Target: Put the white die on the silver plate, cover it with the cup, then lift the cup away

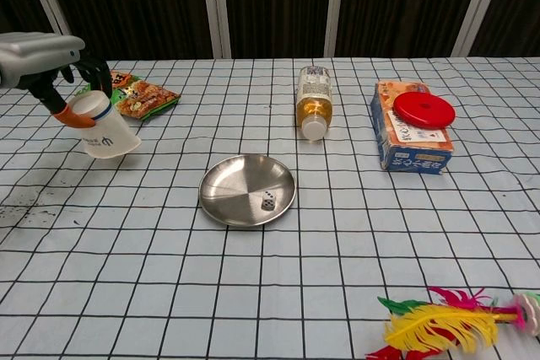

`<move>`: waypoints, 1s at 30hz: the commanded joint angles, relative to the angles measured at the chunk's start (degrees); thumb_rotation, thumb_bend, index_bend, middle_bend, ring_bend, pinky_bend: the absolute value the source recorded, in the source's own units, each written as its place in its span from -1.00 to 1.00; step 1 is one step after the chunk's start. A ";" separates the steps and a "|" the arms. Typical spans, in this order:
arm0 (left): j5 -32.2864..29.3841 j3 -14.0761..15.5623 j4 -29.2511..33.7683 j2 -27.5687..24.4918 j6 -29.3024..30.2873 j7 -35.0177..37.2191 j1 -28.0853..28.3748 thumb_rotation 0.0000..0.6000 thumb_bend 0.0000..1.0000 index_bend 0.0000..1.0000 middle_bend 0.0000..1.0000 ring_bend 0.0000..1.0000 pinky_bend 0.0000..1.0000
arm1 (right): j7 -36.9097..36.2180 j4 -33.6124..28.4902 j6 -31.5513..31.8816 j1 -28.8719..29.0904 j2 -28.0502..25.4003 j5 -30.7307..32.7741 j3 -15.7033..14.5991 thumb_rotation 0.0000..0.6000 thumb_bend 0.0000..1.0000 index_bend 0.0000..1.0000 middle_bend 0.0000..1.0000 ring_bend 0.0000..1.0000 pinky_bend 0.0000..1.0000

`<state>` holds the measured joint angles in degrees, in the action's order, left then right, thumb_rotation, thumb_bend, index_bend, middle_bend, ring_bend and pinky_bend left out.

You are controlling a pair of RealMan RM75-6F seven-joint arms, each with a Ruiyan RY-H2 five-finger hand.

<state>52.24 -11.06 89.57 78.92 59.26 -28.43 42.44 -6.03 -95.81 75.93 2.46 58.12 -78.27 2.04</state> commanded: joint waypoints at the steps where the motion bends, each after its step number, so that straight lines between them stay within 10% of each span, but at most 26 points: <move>1: 0.52 -4.10 11.15 -6.76 1.19 1.31 0.51 1.00 0.13 -0.03 -0.17 -0.51 -0.52 | -0.24 -0.15 0.05 -0.02 -0.19 -0.13 -0.01 1.00 -0.81 -0.57 -0.62 -0.70 -1.00; 11: -11.96 -6.57 23.79 -6.52 0.37 -13.30 10.59 1.00 0.12 -0.03 -0.17 -0.51 -0.52 | -0.50 -0.46 0.25 -0.03 -0.31 -0.52 -0.07 1.00 -0.81 -0.57 -0.62 -0.70 -1.00; 30: -28.68 -2.21 9.06 17.91 3.88 -30.86 28.09 1.00 0.12 -0.03 -0.22 -0.53 -0.54 | -3.15 0.66 0.79 -0.90 -1.19 0.31 0.10 1.00 -0.81 -0.57 -0.62 -0.70 -1.00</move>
<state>23.70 -14.21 100.41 95.15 62.86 -58.27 69.32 -9.13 -95.19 76.74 1.58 56.94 -78.01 2.14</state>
